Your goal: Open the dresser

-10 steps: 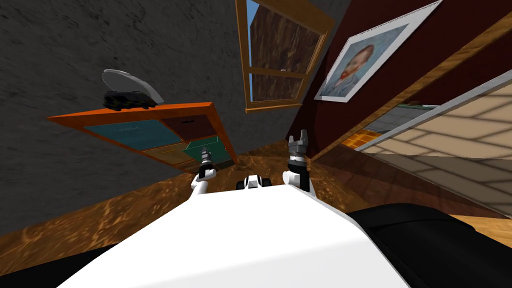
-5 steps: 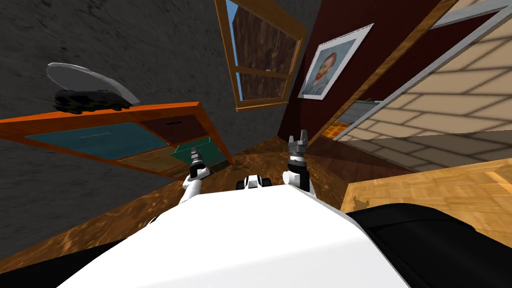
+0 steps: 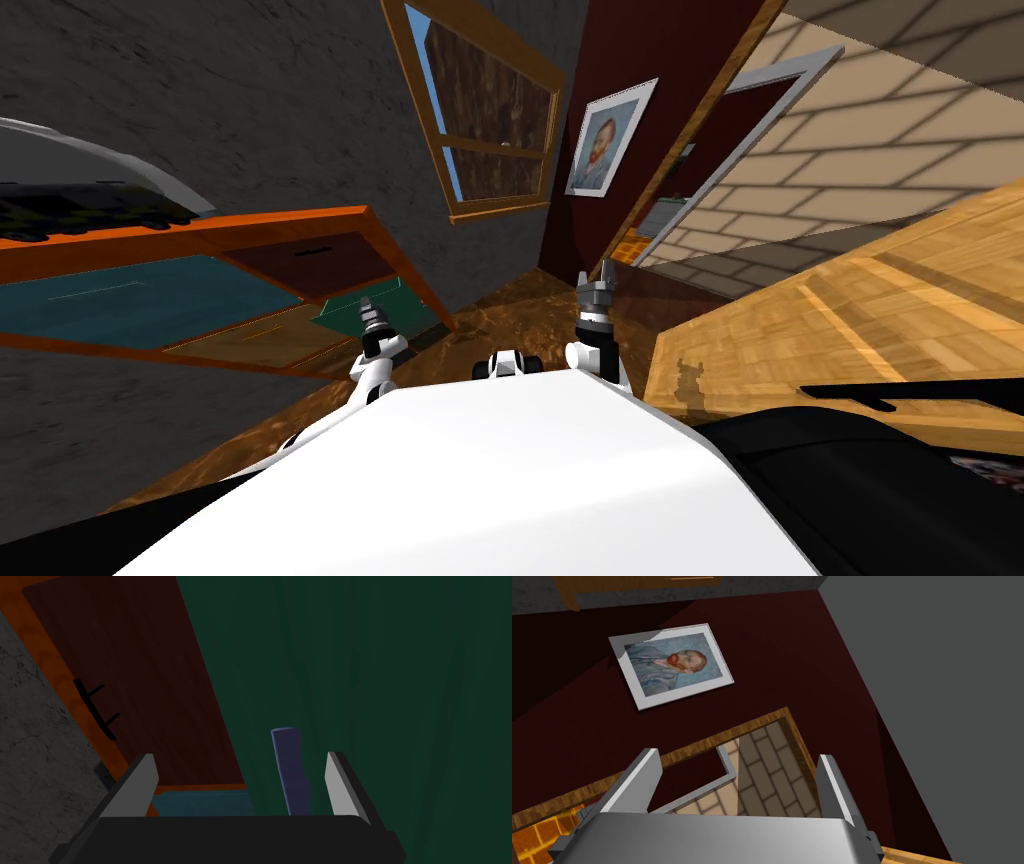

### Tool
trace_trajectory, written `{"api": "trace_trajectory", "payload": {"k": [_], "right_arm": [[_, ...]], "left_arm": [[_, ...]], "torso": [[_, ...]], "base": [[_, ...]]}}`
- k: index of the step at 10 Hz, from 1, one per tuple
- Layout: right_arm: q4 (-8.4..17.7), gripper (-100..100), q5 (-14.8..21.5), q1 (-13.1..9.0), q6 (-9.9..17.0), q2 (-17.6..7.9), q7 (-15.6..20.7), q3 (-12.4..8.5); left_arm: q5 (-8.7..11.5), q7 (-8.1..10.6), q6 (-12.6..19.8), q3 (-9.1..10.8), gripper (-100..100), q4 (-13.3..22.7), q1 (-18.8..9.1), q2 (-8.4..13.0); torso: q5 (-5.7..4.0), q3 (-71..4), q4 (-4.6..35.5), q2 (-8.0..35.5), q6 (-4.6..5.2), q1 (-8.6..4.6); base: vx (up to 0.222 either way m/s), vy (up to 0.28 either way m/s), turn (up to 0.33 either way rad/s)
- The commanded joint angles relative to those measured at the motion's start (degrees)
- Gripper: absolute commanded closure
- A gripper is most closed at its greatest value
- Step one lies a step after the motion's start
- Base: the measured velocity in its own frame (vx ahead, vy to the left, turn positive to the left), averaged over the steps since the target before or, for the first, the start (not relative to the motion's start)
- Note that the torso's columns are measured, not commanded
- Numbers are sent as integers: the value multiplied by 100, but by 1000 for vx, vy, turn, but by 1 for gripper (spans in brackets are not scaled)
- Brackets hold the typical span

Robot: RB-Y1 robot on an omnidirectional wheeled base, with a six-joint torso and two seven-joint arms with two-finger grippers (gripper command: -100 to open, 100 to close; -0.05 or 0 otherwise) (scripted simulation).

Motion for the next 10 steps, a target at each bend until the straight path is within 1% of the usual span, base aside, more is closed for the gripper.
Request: {"api": "trace_trajectory", "payload": {"k": [1,2,3,4,5,6,7,8,9,10], "right_arm": [[0,0,0,2,0,0,0,-1],[0,0,0,0,0,0,0,0],[0,0,0,1,0,0,0,-1],[0,0,0,3,0,-1,0,-1],[0,0,0,0,0,0,0,0],[0,0,0,1,0,0,0,-1],[0,0,0,0,0,0,0,0],[0,0,0,1,0,0,0,0],[0,0,0,2,0,0,0,-1],[-1,0,0,3,-1,-1,0,-2]], "left_arm": [[35,-149,-43,406,-100,436,-287,211],[35,-149,-43,560,-100,442,-287,211],[35,-149,-43,608,-100,442,-287,211],[69,-256,-44,833,-100,744,-488,390],[69,-256,-44,999,-100,744,-488,390],[103,-364,-45,1182,-100,875,-689,568],[103,-364,-45,1364,-100,1045,-689,568],[103,-364,-45,1419,-100,1045,-689,568],[101,-359,-64,1357,-100,1062,-677,546],[101,-360,-58,1365,0,1076,-674,534]], "torso": [[1,-18,-8,-29,-7,7],[-1,-11,-6,-13,9,-9],[-3,-4,-2,-4,1,-5],[1,-12,-6,-19,-5,7],[-1,-5,-2,-4,10,-6],[-4,-1,0,1,0,-10],[-21,2,13,9,25,-31],[-19,4,9,10,13,-35],[-19,-8,4,-9,-7,-17],[-17,-16,1,-20,-9,-8]], "base": [[-111,-41,-342],[-124,-29,-307],[-50,-1,-42],[-98,-28,-362],[-109,-37,-332],[-141,-59,-361],[-157,-54,-302],[-79,-26,-92],[-21,-10,-12],[-7,-4,-2]]}}
